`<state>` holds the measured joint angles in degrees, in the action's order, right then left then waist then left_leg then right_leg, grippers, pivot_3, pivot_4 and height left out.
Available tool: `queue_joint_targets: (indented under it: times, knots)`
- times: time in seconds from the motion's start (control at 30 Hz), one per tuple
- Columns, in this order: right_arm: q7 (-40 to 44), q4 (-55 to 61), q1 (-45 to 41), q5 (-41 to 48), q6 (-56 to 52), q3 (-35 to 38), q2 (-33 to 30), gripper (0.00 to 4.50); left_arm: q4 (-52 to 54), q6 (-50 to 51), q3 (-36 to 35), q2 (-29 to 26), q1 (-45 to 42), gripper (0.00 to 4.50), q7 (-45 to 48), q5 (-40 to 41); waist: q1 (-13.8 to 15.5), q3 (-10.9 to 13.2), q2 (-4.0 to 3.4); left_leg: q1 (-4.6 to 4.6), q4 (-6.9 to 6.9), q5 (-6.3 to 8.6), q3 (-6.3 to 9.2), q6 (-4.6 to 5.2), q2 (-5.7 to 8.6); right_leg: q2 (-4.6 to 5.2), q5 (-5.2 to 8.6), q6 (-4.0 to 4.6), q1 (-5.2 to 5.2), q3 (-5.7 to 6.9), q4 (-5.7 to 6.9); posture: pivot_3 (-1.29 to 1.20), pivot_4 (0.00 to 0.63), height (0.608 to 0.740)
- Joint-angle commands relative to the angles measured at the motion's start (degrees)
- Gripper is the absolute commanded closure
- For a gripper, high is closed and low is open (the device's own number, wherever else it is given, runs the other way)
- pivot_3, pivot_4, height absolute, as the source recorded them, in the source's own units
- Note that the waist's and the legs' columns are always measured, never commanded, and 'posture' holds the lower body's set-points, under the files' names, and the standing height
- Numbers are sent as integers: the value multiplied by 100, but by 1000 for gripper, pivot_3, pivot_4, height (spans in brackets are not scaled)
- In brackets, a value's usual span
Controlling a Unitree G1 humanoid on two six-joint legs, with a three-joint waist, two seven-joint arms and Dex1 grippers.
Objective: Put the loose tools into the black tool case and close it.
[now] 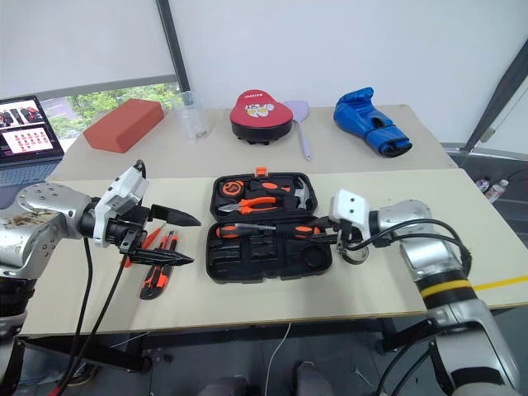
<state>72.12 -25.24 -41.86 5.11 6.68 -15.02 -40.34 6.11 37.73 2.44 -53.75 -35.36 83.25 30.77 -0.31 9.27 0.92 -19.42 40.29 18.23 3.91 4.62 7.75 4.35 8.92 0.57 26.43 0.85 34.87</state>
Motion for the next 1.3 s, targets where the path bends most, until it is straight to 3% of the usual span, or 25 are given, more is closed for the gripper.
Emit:
queue_joint_targets:
  times: [0.03, 0.27, 0.33, 0.57, 0.63, 0.7, 1.07, 1.2, 1.3]
  knots:
    - [52, -738, -420, -424, 985, -64, 33, 3603, 149, -37, -84, -35, -76, 0, -51, 46, -20, 0, 0, 0, -2, 0, 0, 0, 0, 0, 0, 0, 3, 0, 0, 0, 150, 740]
    - [103, -1696, -880, -919, 1902, -271, 162, 3603, 131, -83, -68, -49, -87, 0, -88, 14, -48, 1, -1, 3, -1, 15, 0, -37, -2, -1, 2, 7, 1, -1, 3, 0, 150, 740]
    - [69, -1875, -1017, -923, 1907, -238, 259, 2590, 87, -115, -43, -35, -132, 0, -92, -18, -50, 1, -1, 5, 0, 15, 0, -38, -2, -2, 3, 7, -2, 0, 3, 0, 150, 740]
    - [299, -1534, -1194, -184, 704, 239, 687, 330, -13, -202, 19, -4, -207, 0, -73, -80, -62, 1, -2, 7, 0, 15, 0, -38, -5, -4, 4, 12, -1, -1, 5, 0, 150, 740]
    - [265, -1359, -1200, -44, 243, 328, 819, 330, -26, -234, 45, 7, -205, 0, -78, -98, -60, 1, -2, 3, 0, 15, 0, -37, -4, -3, 4, 12, 2, -2, 6, 0, 150, 740]
    - [242, -1187, -1161, 33, -57, 382, 906, 744, -30, -269, 66, 14, -194, 0, -82, -112, -56, 1, -2, 3, -1, 15, 0, -37, -4, -3, 4, 12, 3, 0, 6, 0, 150, 740]
    - [-554, -1169, -857, -909, -11, -126, 1236, 4444, -98, -407, 126, 76, -197, 0, -78, -208, -61, 2, -3, 0, -1, 15, 1, -37, -2, -3, 3, 12, 9, 0, 9, 0, 150, 740]
    - [-513, -960, -515, -1518, 168, -728, 1167, 4444, -154, -459, 113, 79, -173, 0, -105, -261, -68, 1, -4, 3, -2, 15, 0, -38, -3, -4, 4, 12, 9, 0, 11, 0, 150, 740]
    - [-539, -788, -382, -1581, 280, -766, 1172, 4444, -191, -378, 57, 82, -137, 0, -220, -287, -59, 0, -2, 15, -2, 16, 1, -40, -4, -6, 4, 12, -5, 2, 9, 0, 150, 740]
